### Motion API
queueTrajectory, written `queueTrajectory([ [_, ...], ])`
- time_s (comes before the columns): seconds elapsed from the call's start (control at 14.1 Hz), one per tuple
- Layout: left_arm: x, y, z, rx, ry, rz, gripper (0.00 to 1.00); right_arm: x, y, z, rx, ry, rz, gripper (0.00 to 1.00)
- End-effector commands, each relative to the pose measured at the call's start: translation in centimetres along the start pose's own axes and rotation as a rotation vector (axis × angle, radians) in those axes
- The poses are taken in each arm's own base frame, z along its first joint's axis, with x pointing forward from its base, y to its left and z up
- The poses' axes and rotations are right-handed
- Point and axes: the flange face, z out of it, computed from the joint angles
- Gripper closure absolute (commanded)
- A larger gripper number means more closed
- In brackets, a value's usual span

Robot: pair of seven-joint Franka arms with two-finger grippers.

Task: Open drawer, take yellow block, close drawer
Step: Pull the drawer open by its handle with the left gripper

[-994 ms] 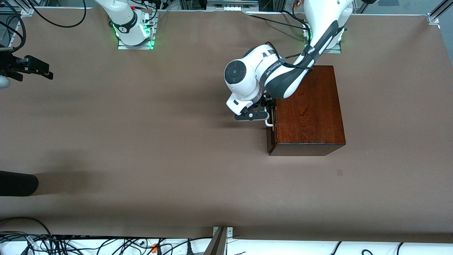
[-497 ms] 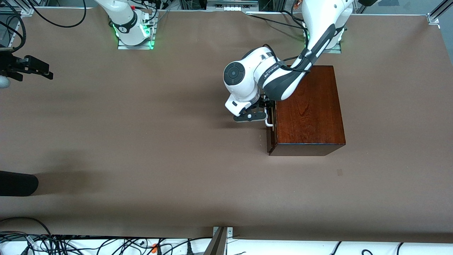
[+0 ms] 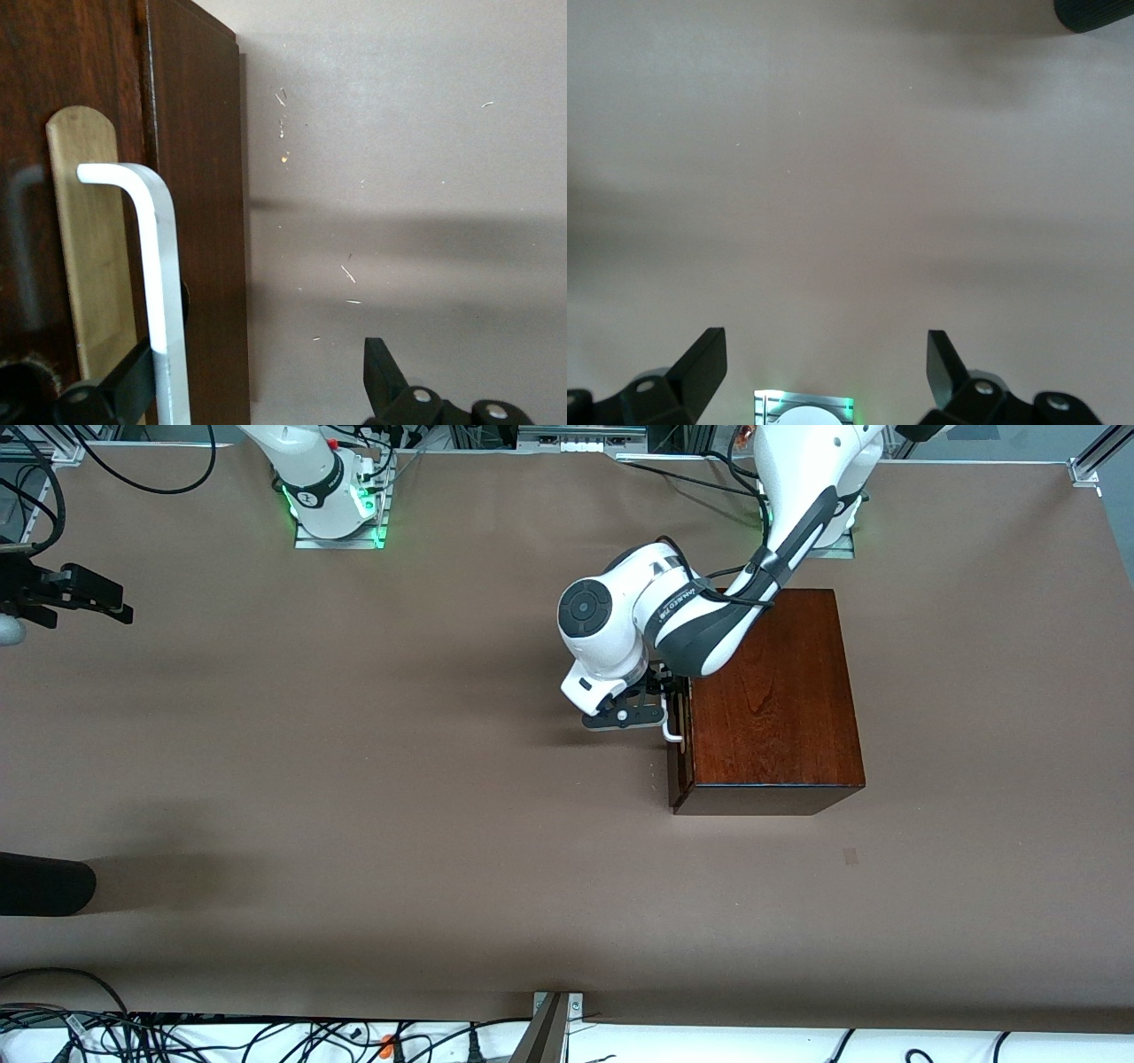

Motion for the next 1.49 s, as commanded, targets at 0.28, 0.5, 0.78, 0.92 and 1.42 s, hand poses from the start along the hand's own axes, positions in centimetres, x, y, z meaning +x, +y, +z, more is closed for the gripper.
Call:
queueTrajectory([
  [0.28, -0.5, 3.3, -0.3, -0.04, 0.039, -0.013, 0.0, -0.3, 0.1, -0.2, 0.017, 0.001, 0.001, 0.0],
  [0.5, -1.1, 4.7, -0.5, -0.051, 0.042, -0.017, 0.0, -0.4, 0.0, -0.2, 0.017, 0.001, -0.001, 0.0],
  [0.78, -1.2, 6.2, -1.4, -0.08, 0.051, -0.031, 0.0, -0.3, 0.0, -0.2, 0.017, -0.001, -0.001, 0.0],
  [0.92, -1.5, 7.2, -1.6, -0.089, 0.054, -0.028, 0.0, -0.3, 0.0, -0.2, 0.016, 0.001, 0.0, 0.0],
  [1.42, -1.5, 10.0, -2.7, -0.143, 0.067, -0.047, 0.0, -0.3, 0.0, -0.2, 0.017, -0.001, -0.001, 0.0],
])
